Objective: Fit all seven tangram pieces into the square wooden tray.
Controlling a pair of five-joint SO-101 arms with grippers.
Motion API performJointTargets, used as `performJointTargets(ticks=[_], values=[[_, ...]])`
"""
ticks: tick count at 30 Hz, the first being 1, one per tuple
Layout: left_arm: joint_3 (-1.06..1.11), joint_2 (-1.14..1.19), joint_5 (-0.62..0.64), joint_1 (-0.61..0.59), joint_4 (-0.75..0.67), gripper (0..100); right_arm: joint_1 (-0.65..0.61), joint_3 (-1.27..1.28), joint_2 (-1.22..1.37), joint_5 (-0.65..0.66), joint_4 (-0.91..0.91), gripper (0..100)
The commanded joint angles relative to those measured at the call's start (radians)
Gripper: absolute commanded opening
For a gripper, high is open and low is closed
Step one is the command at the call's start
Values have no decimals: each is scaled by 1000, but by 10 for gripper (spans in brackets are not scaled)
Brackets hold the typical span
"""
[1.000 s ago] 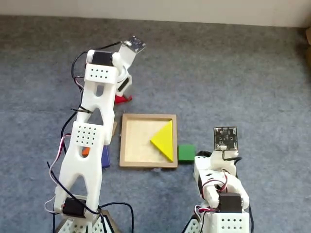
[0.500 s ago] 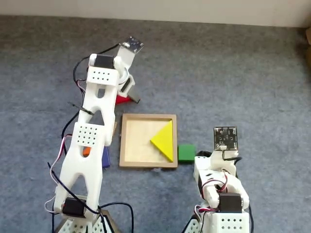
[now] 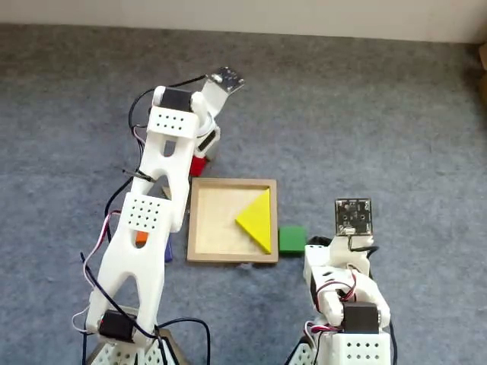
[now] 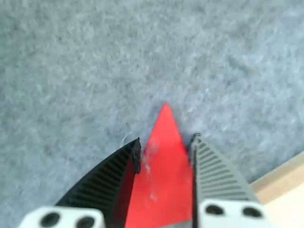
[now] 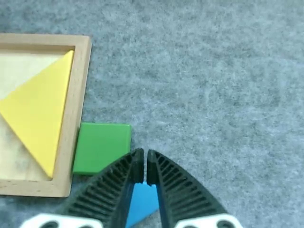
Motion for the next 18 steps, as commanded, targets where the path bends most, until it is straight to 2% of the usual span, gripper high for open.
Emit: performJointTargets(ticks=[1,6,13,15,18], values=[[-88,-12,-15,-15,29,125,10,91,-4,11,-12,28],[5,-101,-17,-19,31,88,10,91,-4,11,-12,28],[289,-337,-18,-101,31,93,10,91,-4,11,-12,28],[364,-421,-20,-122,31,147,10,91,-4,11,-12,28],[489,-558,-20,-153,31,292,10,91,-4,11,-12,28]])
